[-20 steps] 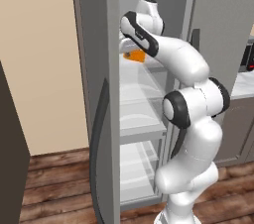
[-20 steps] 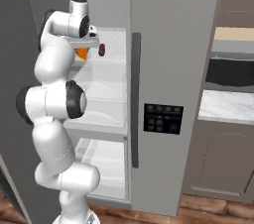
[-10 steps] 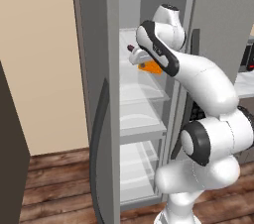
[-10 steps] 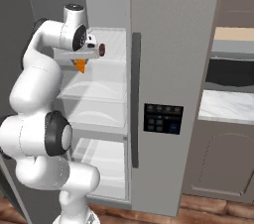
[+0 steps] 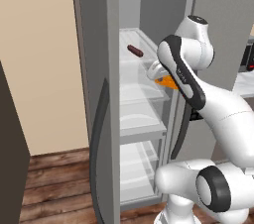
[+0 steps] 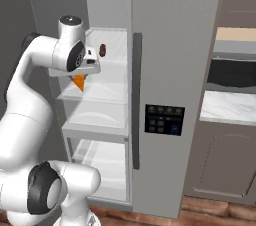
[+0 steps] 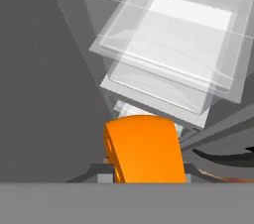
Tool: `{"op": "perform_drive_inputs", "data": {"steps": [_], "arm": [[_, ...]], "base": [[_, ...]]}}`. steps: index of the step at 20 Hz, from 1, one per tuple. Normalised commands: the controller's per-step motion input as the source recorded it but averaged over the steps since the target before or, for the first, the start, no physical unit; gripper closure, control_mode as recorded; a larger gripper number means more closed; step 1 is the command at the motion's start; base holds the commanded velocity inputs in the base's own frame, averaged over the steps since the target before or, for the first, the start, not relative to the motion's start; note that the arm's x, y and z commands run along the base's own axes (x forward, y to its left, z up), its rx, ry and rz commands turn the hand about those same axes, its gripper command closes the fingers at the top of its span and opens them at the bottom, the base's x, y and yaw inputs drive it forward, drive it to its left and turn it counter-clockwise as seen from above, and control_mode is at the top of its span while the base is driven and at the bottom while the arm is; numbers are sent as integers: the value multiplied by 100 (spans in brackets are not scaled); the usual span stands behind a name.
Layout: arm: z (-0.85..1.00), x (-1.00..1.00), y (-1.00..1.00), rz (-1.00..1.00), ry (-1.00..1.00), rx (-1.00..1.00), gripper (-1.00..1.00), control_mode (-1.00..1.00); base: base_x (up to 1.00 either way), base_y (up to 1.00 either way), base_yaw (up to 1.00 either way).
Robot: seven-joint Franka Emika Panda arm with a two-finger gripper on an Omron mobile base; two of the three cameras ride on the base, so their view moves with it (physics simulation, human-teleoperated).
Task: Retrieve the sausage and cheese from the fridge and place them on the cutting board on the counter.
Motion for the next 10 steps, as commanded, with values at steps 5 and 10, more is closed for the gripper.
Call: {"op": "perform_drive_inputs", "data": {"steps": [5,10], "arm": [[0,0,0,0,0,0,100,-100],[0,0,0,0,0,0,100,-100]], "base": [[0,0,0],[0,0,0]]}}
